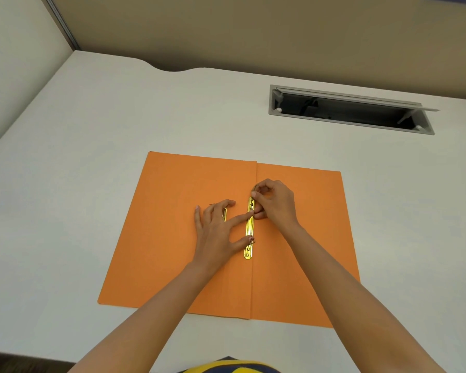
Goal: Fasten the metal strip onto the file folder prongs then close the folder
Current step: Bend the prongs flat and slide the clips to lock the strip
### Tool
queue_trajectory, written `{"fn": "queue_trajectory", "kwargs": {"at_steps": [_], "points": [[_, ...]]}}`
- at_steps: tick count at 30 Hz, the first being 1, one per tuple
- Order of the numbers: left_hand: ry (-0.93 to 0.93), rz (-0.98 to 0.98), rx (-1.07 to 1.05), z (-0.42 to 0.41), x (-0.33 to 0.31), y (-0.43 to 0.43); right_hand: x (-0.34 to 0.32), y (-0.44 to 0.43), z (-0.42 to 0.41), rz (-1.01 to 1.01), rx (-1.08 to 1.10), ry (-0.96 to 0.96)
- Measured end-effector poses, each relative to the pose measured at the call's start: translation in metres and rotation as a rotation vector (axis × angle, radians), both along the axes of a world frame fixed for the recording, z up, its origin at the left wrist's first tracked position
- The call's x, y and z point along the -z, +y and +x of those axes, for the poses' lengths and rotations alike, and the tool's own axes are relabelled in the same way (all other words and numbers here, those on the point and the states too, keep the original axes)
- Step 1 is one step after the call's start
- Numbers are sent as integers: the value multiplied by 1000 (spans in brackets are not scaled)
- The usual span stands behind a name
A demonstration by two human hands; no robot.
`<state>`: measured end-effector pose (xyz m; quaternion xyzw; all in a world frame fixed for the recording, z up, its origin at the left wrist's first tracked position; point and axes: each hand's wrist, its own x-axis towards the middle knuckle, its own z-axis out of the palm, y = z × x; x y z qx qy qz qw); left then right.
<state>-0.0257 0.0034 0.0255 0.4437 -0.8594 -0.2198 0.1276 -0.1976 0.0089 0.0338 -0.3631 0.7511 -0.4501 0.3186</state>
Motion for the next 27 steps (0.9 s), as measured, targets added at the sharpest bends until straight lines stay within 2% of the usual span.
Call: {"fn": "queue_trajectory", "kwargs": {"at_steps": [4, 11, 15, 21, 27], "points": [[-2, -2, 2, 0, 1, 0, -1, -2, 1, 7, -11, 35], [7, 1, -3, -1, 1, -2, -10, 1, 5, 23, 46, -39], [21, 11, -13, -1, 3, -3, -16, 22, 21, 33, 131, 87], [72, 50, -40, -2, 0, -5, -20, 71, 66, 13, 65, 283], [58, 80, -40, -4, -3, -10, -8, 92, 78, 33, -17, 373]]}}
